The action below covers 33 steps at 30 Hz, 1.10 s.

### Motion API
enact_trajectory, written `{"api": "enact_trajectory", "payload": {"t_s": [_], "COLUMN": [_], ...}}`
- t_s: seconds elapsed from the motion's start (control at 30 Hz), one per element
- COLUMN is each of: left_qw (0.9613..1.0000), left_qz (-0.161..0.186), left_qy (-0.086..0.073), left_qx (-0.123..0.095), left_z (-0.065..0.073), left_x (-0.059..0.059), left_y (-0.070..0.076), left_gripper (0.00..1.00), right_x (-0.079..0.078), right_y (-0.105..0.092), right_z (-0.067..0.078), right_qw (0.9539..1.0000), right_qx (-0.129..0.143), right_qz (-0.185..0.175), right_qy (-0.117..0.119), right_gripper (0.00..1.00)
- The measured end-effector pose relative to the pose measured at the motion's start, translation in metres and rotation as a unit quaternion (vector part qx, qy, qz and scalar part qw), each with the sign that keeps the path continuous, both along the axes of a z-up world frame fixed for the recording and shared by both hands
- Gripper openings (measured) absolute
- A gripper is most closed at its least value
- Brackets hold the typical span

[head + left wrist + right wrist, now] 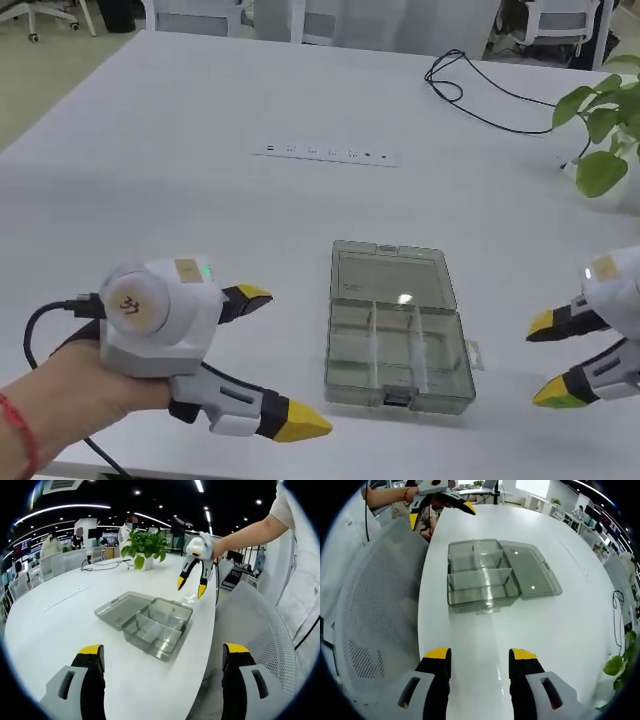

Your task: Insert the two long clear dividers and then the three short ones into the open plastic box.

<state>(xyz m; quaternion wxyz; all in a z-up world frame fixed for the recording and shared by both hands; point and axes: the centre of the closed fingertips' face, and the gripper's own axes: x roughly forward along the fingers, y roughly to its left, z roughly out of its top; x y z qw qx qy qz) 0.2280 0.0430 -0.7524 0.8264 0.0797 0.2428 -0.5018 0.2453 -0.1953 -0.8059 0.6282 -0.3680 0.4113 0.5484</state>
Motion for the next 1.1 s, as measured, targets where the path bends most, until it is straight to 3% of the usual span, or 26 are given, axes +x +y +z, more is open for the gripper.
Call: {"api": "enact_trajectory", "payload": {"t_s": [0.23,0.63,1.1], "left_qw": [1.0,1.0,1.0], "left_qz": [0.001,0.002,0.002], "left_qy": [0.003,0.007,0.005], "left_qx": [0.003,0.002,0.002], "left_z": [-0.001,-0.001,0.0], "left_x": [0.0,0.002,0.003], "left_y": [0.002,0.0,0.001], "left_gripper": [1.0,1.0,1.0], "right_x": [0.001,0.0,0.002], "right_y": [-0.02,-0.035,-0.036], "right_z": [-0.024,-0.046,-0.044], "right_qw": [0.9982,0.9947,0.9945], "right_qx": [-0.05,-0.082,-0.086], "right_qz": [0.033,0.06,0.059], "right_qy": [0.009,0.015,0.006], "right_gripper": [0.48,0.46,0.33]}}
